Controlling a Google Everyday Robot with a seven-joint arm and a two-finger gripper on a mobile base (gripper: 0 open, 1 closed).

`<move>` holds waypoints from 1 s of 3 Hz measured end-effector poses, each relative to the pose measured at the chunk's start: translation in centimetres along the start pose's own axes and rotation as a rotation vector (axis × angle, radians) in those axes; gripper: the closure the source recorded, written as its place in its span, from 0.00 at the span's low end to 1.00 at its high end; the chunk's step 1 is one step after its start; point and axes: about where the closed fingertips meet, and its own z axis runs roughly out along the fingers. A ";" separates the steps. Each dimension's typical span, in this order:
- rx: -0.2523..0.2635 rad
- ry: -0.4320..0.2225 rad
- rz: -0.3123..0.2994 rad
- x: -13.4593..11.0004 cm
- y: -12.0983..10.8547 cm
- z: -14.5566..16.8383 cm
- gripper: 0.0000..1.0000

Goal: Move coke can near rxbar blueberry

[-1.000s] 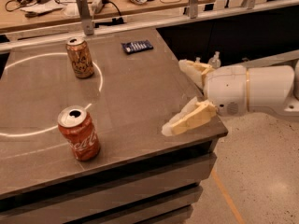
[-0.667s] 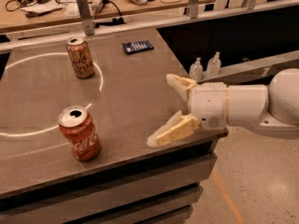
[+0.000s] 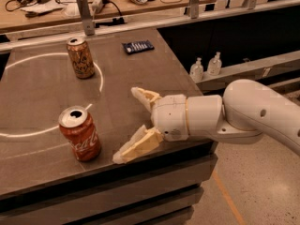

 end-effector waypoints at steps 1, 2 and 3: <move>-0.037 -0.010 -0.005 -0.4 1.1 2.1 0.00; -0.088 -0.029 -0.013 -0.9 2.0 4.6 0.00; -0.118 -0.043 -0.014 -1.0 2.7 6.4 0.00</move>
Offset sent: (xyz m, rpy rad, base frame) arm -0.0170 0.0757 -0.0094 0.0487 0.0139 0.1451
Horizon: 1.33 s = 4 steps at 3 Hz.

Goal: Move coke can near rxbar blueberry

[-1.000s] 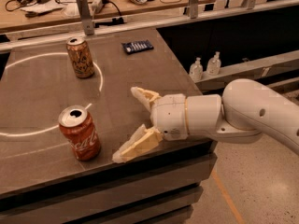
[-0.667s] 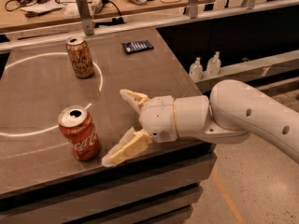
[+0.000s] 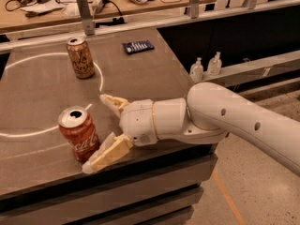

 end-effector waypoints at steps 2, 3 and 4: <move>-0.064 -0.039 0.008 -0.3 1.3 2.6 0.22; -0.080 -0.048 0.008 -0.5 1.5 3.0 0.45; -0.065 -0.051 0.003 -0.6 1.5 3.0 0.69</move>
Offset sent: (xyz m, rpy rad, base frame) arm -0.0184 0.0356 -0.0074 0.0612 0.0477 0.0871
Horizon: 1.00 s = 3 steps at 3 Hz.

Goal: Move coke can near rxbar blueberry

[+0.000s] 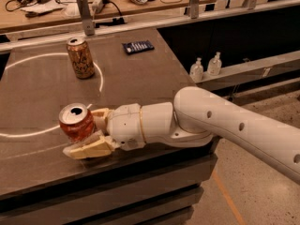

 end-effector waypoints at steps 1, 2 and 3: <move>0.083 -0.011 -0.019 -0.9 -0.8 -1.5 0.91; 0.251 0.020 -0.045 -2.5 -1.6 -5.9 1.00; 0.384 0.076 -0.052 -3.3 -1.4 -9.8 1.00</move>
Offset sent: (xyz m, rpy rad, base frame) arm 0.0282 -0.0963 0.0569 -0.0283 -0.1421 -0.3806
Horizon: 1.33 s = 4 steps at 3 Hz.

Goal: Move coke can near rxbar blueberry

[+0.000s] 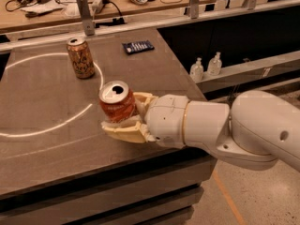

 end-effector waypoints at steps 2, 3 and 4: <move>0.385 0.141 0.028 1.1 -2.5 -8.2 1.00; 0.560 0.156 0.079 2.4 -4.0 -11.7 1.00; 0.602 0.159 0.090 2.5 -4.3 -12.8 1.00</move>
Offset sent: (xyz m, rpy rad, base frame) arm -0.0110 -0.1628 0.0092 -0.0902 -0.0227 -0.7304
